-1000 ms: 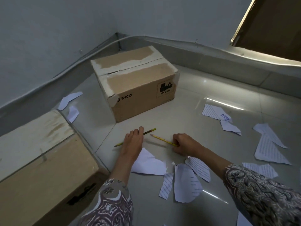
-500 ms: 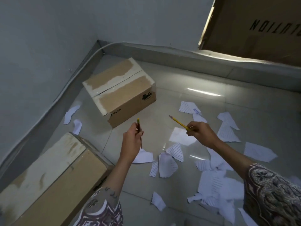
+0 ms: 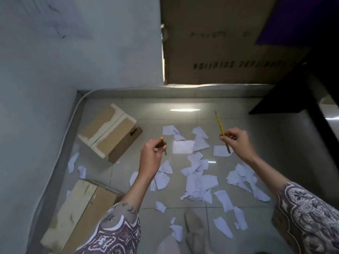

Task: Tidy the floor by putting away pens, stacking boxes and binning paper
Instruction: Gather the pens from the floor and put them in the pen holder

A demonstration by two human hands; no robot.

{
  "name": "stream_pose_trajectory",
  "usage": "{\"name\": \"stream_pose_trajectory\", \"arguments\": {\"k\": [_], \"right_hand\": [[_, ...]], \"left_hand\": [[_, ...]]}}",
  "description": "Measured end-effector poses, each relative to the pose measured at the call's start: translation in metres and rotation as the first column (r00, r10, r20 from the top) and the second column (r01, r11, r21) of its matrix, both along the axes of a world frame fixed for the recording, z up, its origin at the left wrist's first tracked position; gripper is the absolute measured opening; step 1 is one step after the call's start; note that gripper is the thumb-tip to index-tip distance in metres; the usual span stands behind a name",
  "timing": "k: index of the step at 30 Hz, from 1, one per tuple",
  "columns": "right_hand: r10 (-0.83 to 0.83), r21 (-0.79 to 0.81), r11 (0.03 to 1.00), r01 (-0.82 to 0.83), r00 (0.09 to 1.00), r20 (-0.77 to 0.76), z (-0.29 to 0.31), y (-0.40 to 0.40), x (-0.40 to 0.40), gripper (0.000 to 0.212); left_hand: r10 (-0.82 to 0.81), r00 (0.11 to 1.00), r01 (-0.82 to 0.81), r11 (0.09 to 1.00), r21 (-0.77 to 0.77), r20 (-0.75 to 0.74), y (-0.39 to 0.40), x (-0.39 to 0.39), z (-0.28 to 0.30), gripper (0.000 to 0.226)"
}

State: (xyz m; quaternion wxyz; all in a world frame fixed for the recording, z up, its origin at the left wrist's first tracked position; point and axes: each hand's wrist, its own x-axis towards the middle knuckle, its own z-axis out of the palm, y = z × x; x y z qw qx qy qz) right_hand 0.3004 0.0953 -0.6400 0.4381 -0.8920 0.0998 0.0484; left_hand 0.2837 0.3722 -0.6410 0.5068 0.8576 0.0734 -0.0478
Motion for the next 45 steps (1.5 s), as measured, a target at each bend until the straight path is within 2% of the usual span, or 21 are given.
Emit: {"name": "stream_pose_trajectory", "arguments": {"k": [2,8,12,19,27,32,39,42,45], "right_hand": [[-0.058,0.016,0.998,0.058,0.998,0.031,0.042,-0.019,-0.017,0.002],[-0.289,0.109,0.955,0.278,0.952,0.106,0.137,-0.076,-0.069,0.016],[-0.416,0.233,0.893,0.385,0.904,0.098,0.176,-0.106,-0.095,0.027],[-0.491,0.208,0.870,0.446,0.822,0.290,0.254,-0.188,-0.110,0.020],[-0.526,0.335,0.849,0.409,0.721,0.451,0.311,-0.291,-0.072,0.022],[-0.604,0.466,0.787,0.404,0.661,0.446,0.330,-0.344,-0.028,0.021],[-0.657,0.441,0.753,0.489,0.519,0.546,0.337,-0.406,0.019,0.014],[-0.661,0.407,0.746,0.527,0.508,0.552,0.335,-0.419,0.035,0.008],[-0.657,0.369,0.748,0.552,0.537,0.528,0.330,-0.429,0.048,0.009]], "left_hand": [[-0.042,0.999,0.042,0.999,0.003,0.031,-0.018,-0.003,0.041,0.007],[-0.143,0.989,0.145,0.988,-0.048,0.039,-0.062,-0.018,0.150,0.010],[-0.231,0.970,0.236,0.969,-0.069,0.070,-0.084,-0.026,0.197,0.010],[-0.351,0.923,0.370,0.921,-0.119,0.156,-0.167,-0.004,0.265,0.009],[-0.420,0.862,0.469,0.873,-0.135,0.285,-0.325,0.045,0.319,0.010],[-0.445,0.838,0.508,0.847,-0.156,0.316,-0.419,0.077,0.339,0.011],[-0.426,0.829,0.502,0.853,-0.145,0.363,-0.510,0.124,0.346,0.016],[-0.417,0.840,0.495,0.852,-0.173,0.348,-0.528,0.142,0.347,0.016],[-0.429,0.837,0.503,0.848,-0.167,0.340,-0.543,0.156,0.343,0.016]]}}
